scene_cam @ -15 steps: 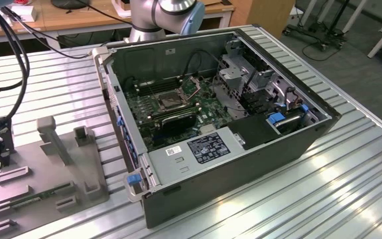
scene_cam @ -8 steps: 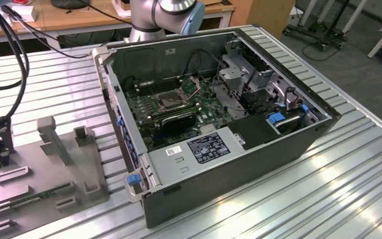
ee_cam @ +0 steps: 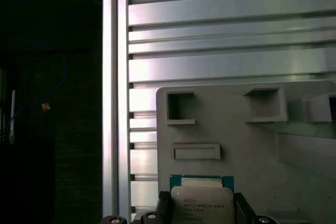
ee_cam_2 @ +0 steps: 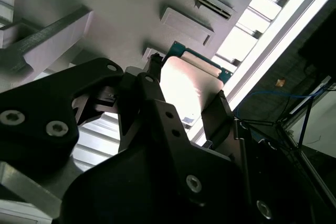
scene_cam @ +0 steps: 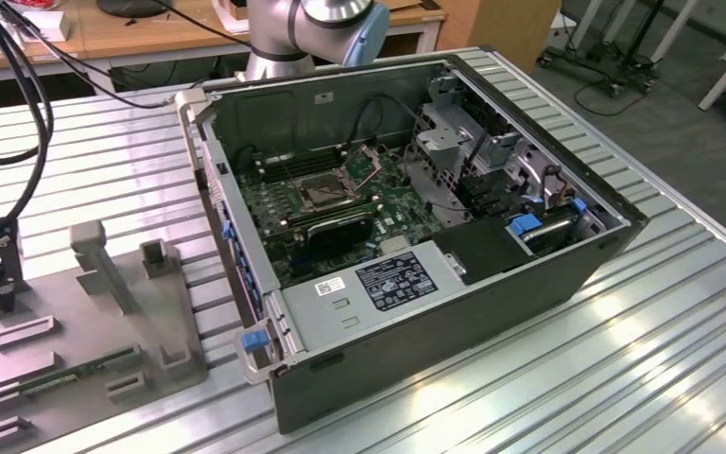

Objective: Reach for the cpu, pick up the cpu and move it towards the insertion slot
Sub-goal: 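Pick up the cpu and move it towards the insertion slot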

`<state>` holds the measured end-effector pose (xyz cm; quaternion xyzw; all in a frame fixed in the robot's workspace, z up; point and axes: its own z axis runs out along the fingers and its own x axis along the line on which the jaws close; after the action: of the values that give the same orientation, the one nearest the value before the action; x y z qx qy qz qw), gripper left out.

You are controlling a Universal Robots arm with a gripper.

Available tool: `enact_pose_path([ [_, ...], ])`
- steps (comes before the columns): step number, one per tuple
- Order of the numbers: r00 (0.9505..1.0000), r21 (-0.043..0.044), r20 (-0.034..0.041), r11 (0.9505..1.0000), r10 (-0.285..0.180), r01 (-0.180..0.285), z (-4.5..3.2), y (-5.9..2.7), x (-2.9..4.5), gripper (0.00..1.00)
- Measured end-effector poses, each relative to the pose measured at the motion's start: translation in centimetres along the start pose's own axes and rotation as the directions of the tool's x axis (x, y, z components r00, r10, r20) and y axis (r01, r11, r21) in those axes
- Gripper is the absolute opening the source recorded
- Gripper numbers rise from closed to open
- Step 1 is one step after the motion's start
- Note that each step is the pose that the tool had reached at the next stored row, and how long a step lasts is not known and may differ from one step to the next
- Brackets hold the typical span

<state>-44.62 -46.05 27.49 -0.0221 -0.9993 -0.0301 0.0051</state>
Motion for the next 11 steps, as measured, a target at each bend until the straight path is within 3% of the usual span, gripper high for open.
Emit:
enact_pose_path([
  [11,1.0,0.0014,0.0003,1.0,0.0,0.0,-0.39,0.02,-0.01,0.55],
])
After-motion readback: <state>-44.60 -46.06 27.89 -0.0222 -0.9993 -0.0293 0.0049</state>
